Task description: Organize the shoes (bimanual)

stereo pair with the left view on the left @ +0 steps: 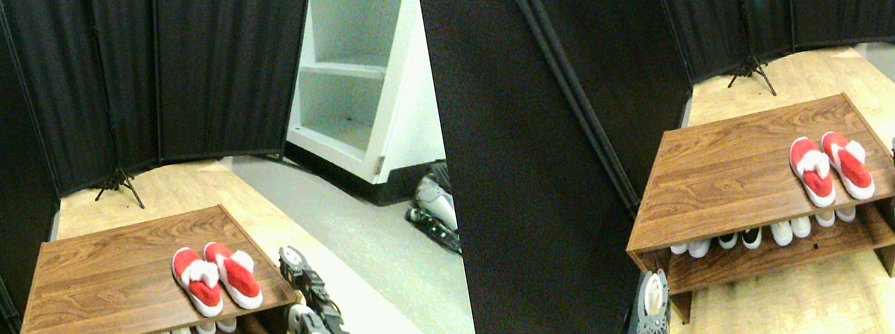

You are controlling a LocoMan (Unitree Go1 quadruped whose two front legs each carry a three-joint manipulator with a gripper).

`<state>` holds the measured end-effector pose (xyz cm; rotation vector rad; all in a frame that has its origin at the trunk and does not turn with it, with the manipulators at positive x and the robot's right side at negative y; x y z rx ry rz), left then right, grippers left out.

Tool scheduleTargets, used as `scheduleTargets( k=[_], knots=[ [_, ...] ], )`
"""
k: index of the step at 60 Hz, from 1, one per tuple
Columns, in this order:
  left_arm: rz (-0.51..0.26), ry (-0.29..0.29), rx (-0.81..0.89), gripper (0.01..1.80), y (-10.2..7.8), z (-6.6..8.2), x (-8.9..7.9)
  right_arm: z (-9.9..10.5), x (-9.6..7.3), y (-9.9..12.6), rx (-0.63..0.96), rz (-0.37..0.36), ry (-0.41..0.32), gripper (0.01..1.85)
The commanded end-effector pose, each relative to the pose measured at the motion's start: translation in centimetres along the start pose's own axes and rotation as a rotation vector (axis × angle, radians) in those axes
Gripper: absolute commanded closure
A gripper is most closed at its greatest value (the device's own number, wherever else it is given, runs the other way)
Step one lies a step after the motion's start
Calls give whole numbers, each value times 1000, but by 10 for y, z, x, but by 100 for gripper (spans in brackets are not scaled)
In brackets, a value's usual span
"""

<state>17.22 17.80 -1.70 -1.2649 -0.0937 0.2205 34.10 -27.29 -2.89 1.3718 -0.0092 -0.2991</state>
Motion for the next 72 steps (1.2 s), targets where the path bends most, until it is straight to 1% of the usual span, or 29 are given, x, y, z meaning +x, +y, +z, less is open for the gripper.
scheduleTargets(
  k=[1,3,4,6,8,13,17,19,23,26,28,31,33,34,35,36,42,48,53,60,66,72],
  knots=[
    [-49,-21,-17,180,-8,2,0,-6,10,4,-7,23,10,185],
    [-49,-22,-16,180,-8,2,0,-6,11,4,-3,18,9,185],
    [-49,-21,-19,180,-8,2,0,-7,13,3,23,-2,10,185],
    [-53,-17,-9,180,-7,3,0,-10,15,1,22,-25,11,185],
    [-54,-19,-5,180,-7,3,0,-12,18,-1,4,-24,16,185],
    [-59,-31,1,180,-7,4,-1,-20,19,-6,-32,-26,24,185],
    [-66,-42,6,180,-6,5,-1,-31,15,-9,-27,-47,37,185],
    [-66,-44,8,180,-6,5,-1,-33,15,-10,-24,-51,40,185],
    [-65,-62,-3,180,-6,6,-2,-46,11,-14,-37,-64,58,185],
    [-66,-64,-4,180,-5,7,-2,-50,11,-16,-7,-70,66,185],
    [-66,-63,-8,180,-5,7,-2,-55,9,-17,-23,-91,64,185],
    [-65,-71,-6,180,-5,8,-2,-60,11,-18,-25,-86,77,185],
    [-69,-72,3,180,-4,8,-2,-62,11,-18,-77,-65,98,185],
    [-69,-72,3,180,-4,8,-2,-62,11,-18,-77,-65,98,185],
    [-71,-71,6,180,-4,8,-2,-64,11,-18,-53,-73,102,185],
    [-73,-71,6,180,-4,9,-2,-66,11,-18,13,-94,98,185],
    [-77,-72,9,180,-3,9,-1,-75,13,-19,86,-91,124,185],
    [-79,-66,15,180,-3,9,0,-79,13,-20,79,-103,126,185],
    [-80,-72,2,180,-2,9,1,-81,13,-19,81,-103,135,185],
    [-79,-74,4,180,-3,9,2,-80,12,-19,83,-116,113,185],
    [-74,-76,-4,180,-4,8,3,-80,10,-19,63,-105,114,185],
    [-85,-67,-14,180,-5,6,5,-82,9,-21,116,-107,133,185]
  ],
)
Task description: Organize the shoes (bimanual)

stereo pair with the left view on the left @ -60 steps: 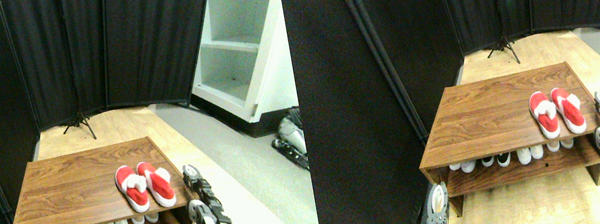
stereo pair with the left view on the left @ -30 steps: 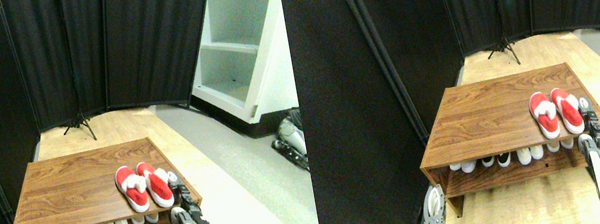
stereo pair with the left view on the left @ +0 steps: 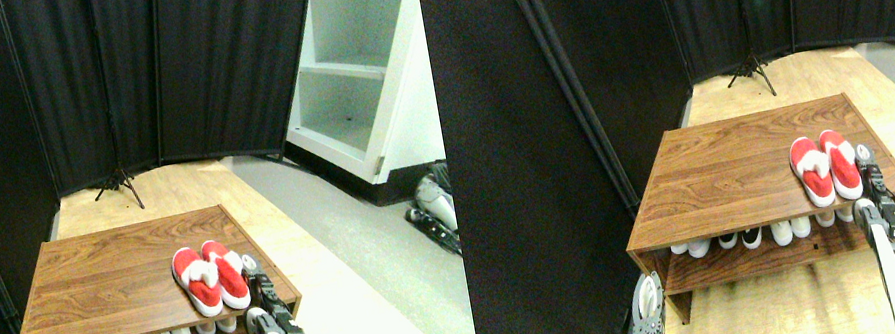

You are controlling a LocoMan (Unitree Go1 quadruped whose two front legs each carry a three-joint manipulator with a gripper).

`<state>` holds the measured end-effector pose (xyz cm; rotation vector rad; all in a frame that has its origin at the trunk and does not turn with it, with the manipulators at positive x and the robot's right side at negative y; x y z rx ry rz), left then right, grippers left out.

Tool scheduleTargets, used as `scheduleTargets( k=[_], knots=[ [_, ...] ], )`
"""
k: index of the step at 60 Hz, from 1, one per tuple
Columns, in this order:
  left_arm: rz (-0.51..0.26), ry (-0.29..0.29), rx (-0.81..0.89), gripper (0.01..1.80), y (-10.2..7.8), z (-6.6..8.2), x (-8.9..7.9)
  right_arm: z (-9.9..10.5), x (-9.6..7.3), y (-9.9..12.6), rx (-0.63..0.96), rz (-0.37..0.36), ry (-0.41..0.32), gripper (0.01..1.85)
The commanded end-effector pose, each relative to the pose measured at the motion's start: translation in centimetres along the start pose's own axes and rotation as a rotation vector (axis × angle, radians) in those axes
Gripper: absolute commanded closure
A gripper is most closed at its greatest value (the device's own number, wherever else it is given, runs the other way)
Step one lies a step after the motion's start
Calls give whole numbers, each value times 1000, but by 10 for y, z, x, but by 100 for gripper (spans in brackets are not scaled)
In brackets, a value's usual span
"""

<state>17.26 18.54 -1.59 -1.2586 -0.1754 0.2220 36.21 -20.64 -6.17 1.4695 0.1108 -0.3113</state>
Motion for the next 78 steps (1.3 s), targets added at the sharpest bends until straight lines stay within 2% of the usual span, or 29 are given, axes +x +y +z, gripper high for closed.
scheduleTargets(
  k=[1,21,29,32,41,45,48,55,57,60,62,64,66,72,74,78],
  knots=[
    [-40,-5,-11,180,-6,-1,4,-7,-1,-6,32,-24,45,185],
    [-45,-4,-5,180,-8,-2,6,-18,-10,-14,40,-30,58,185],
    [-45,3,-5,180,-9,-1,5,-11,-11,-15,22,-36,10,185],
    [-41,-3,-1,180,-9,-1,4,-7,-11,-13,-40,-15,-10,185],
    [-41,-1,-2,180,-8,0,3,5,-14,-4,-88,24,-31,185],
    [-41,0,-3,180,-8,0,3,8,-17,-1,-96,50,-18,185],
    [-35,-8,-15,180,-8,0,2,11,-22,6,-48,59,-26,185],
    [-37,-2,-20,180,-8,0,2,18,-33,19,-51,112,-27,185],
    [-36,-4,-24,180,-8,0,2,22,-41,25,-58,124,-27,185],
    [-40,5,-21,180,-8,0,3,27,-49,31,-84,191,-8,185],
    [-40,6,-23,180,-8,0,3,28,-51,32,-83,199,-1,185],
    [-42,13,-24,180,-8,0,3,31,-60,36,-113,259,22,185],
    [-40,9,-24,180,-8,0,3,33,-67,38,-128,284,32,185],
    [-39,7,-24,180,-6,0,4,37,-94,42,-75,302,33,185],
    [-37,8,-27,180,-6,0,4,38,-96,42,-77,309,36,185],
    [-33,12,-38,180,-6,0,5,38,-111,41,-124,368,56,185]
  ],
)
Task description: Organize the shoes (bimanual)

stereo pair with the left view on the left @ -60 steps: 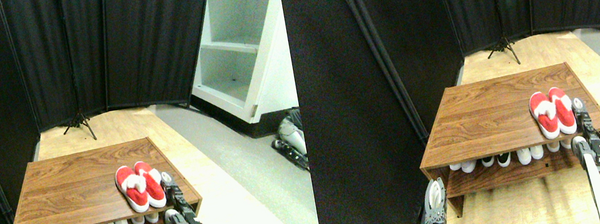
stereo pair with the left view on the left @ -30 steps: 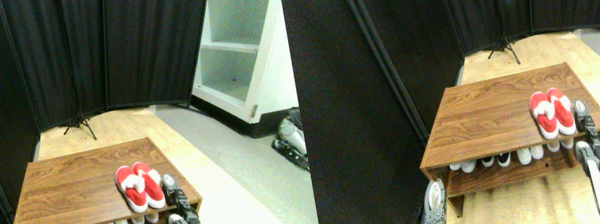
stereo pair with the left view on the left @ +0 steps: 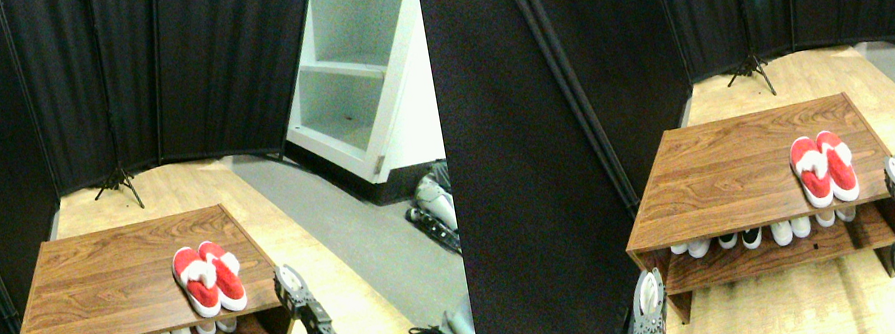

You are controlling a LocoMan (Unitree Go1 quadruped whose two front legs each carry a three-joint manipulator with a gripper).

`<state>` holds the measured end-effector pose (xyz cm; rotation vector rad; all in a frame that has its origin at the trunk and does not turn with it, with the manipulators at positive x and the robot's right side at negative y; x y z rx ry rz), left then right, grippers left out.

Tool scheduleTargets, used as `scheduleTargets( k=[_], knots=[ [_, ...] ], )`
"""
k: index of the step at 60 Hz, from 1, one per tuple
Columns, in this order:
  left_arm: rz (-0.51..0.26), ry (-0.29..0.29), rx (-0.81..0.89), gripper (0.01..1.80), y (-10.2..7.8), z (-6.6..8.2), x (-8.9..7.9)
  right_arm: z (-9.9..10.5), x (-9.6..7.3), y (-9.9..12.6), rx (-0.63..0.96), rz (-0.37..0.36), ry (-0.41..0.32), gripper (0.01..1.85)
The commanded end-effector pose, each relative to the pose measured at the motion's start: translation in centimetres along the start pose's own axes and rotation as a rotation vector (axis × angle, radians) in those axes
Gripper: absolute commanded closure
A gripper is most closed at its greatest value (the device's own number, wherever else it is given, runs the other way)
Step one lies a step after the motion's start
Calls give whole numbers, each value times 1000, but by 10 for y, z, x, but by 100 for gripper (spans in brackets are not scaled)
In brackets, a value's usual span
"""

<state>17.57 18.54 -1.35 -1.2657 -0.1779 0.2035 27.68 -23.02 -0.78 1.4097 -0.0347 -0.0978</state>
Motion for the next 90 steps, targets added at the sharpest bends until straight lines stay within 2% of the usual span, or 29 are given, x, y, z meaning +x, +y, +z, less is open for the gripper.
scheduleTargets(
  k=[1,6,12,16,23,49,68,72,79,80,82,83,86,87,88,90],
  knots=[
    [-19,3,-30,180,-4,0,2,0,-15,18,-60,132,35,185],
    [-14,6,-19,180,-5,0,5,-6,-32,18,-88,127,42,185],
    [-11,13,-14,180,-8,-1,11,-12,-42,15,-65,110,50,185],
    [-5,15,-18,180,-8,-1,14,-16,-46,13,-38,104,81,185],
    [-5,12,-25,180,-7,-1,22,-24,-53,12,-46,89,70,185],
    [35,-18,-23,180,6,-1,36,-33,-59,12,-29,78,97,185],
    [59,-45,-29,180,16,0,37,-38,-60,14,-24,82,97,185],
    [57,-51,-19,180,17,0,36,-40,-63,16,-23,96,107,185],
    [62,-56,-40,180,17,-1,36,-42,-69,19,-34,79,128,185],
    [63,-56,-43,180,17,-1,36,-42,-70,19,-41,72,129,183],
    [63,-55,-44,180,17,-2,36,-43,-74,20,-69,47,133,146],
    [63,-55,-44,180,17,-2,36,-43,-74,20,-69,47,133,146],
    [59,-54,-32,180,17,-3,37,-45,-76,18,-87,31,146,78],
    [59,-54,-32,180,17,-3,37,-45,-76,18,-87,31,146,78],
    [61,-53,-35,180,17,-3,37,-46,-75,18,-84,18,155,61],
    [61,-51,-37,180,17,-4,37,-47,-74,17,-94,6,167,40]
  ],
)
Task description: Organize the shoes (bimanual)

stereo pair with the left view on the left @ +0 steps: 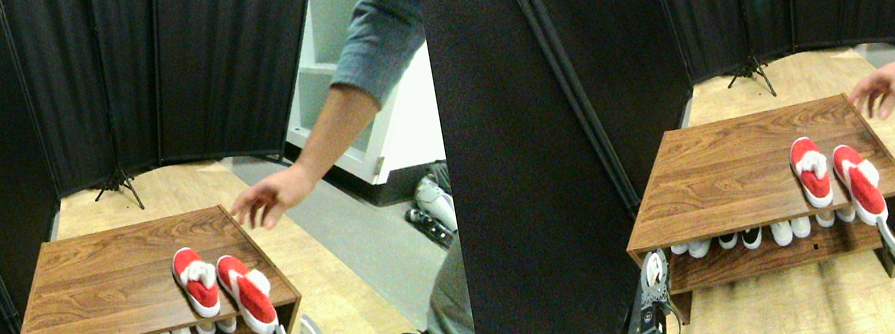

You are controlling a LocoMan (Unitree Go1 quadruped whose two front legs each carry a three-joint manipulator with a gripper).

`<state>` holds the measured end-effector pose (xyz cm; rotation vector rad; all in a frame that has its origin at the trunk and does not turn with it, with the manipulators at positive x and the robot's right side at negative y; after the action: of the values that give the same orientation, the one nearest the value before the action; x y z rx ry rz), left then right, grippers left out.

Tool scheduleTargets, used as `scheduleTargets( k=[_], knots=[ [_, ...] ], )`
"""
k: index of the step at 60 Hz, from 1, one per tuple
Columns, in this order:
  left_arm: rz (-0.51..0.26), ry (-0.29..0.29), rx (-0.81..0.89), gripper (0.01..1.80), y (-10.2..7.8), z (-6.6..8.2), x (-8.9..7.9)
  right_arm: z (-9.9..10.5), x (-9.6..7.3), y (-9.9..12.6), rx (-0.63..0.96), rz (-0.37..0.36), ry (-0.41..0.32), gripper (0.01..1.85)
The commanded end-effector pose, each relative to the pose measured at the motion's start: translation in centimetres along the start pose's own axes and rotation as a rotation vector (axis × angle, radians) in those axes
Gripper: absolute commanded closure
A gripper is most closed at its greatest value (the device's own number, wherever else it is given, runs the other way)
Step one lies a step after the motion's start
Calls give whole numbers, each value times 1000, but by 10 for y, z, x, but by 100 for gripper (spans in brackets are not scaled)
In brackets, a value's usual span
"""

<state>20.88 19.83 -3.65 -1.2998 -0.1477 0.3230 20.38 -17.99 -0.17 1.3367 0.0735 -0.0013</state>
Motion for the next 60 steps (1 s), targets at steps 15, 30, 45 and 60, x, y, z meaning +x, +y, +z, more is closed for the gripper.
scheduleTargets(
  k=[15,30,45,60],
  knots=[
    [-51,-9,-21,180,-8,-2,3,-2,28,-11,-28,-47,88,18],
    [-54,-30,-5,180,-9,1,3,1,74,-34,103,-143,126,16],
    [-72,-22,2,180,-13,3,2,-3,112,-51,97,-237,98,32],
    [-82,-30,0,180,-17,3,1,-11,130,-58,129,-288,105,29]
  ],
)
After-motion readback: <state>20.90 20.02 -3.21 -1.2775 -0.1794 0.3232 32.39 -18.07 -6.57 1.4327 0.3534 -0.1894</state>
